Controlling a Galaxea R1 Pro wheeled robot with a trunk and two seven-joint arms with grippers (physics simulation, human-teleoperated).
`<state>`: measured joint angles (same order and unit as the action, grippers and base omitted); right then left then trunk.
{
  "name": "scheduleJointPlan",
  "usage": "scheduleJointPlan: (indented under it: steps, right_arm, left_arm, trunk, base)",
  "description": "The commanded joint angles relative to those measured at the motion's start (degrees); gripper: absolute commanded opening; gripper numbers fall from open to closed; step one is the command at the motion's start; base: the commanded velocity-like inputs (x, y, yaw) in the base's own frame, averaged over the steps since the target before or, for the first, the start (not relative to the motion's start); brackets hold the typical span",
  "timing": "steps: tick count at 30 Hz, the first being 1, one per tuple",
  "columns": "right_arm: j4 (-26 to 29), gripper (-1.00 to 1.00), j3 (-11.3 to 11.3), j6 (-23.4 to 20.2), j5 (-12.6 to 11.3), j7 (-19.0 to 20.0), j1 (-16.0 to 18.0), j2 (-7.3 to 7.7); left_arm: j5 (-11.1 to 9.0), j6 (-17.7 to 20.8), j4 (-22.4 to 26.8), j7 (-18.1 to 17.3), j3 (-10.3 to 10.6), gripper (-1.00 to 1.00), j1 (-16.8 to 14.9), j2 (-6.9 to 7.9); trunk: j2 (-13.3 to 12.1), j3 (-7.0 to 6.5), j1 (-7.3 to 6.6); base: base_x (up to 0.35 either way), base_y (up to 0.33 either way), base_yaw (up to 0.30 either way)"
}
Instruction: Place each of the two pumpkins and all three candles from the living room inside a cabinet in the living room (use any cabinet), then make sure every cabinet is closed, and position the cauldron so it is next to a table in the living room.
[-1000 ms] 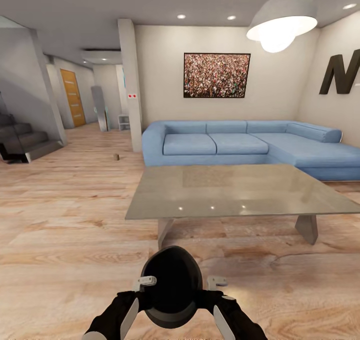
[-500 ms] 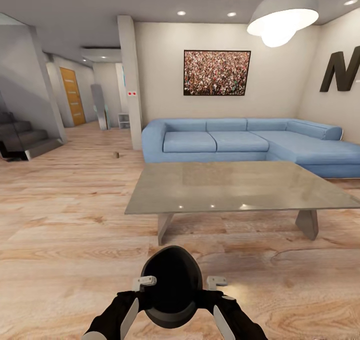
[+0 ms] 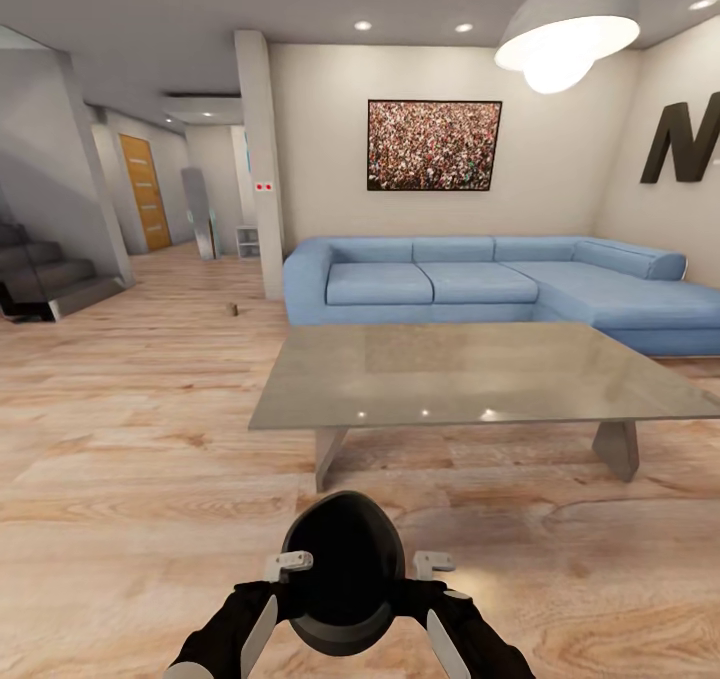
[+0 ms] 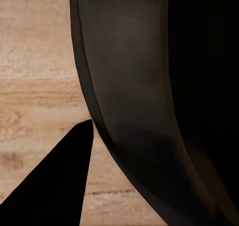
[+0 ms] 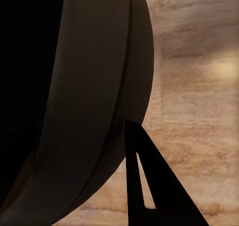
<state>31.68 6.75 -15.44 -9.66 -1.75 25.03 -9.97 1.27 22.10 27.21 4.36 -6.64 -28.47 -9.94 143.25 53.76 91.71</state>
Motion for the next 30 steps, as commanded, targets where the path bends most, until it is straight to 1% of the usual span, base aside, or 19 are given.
scheduleJointPlan:
  steps: [1,17,22,29,30]
  right_arm:
    - [0.1,-1.00,0.1,2.8,-0.1,0.2,0.0,-0.03]
    - [0.1,-1.00,0.1,2.8,-0.1,0.2,0.0,-0.03]
    - [0.1,-1.00,0.1,2.8,-0.1,0.2,0.0,-0.03]
    - [0.1,-1.00,0.1,2.7,-0.1,0.2,0.0,-0.03]
    - [0.1,-1.00,0.1,2.7,-0.1,0.2,0.0,-0.03]
  left_arm:
    - [-1.6,-0.1,-0.1,-0.1,0.3,-1.00,0.0,-0.06]
    - [-1.6,0.0,-0.1,-0.1,0.3,-1.00,0.0,-0.06]
    - [-1.6,-0.1,-0.1,-0.1,0.3,-1.00,0.0,-0.06]
    - [-1.6,-0.1,-0.1,-0.1,0.3,-1.00,0.0,-0.06]
    - [-1.6,-0.1,-0.1,-0.1,0.3,-1.00,0.0,-0.06]
  trunk:
    - [0.0,-0.01,-0.01]
    - [0.0,-0.01,-0.01]
    - [0.0,-0.01,-0.01]
    - [0.0,-0.01,-0.01]
    - [0.0,0.21,0.02]
  base:
    - [0.271,0.000,0.000]
    - [0.287,0.000,0.000]
    - [0.176,0.000,0.000]
    - [0.027,0.000,0.000]
    - [0.003,0.000,0.000]
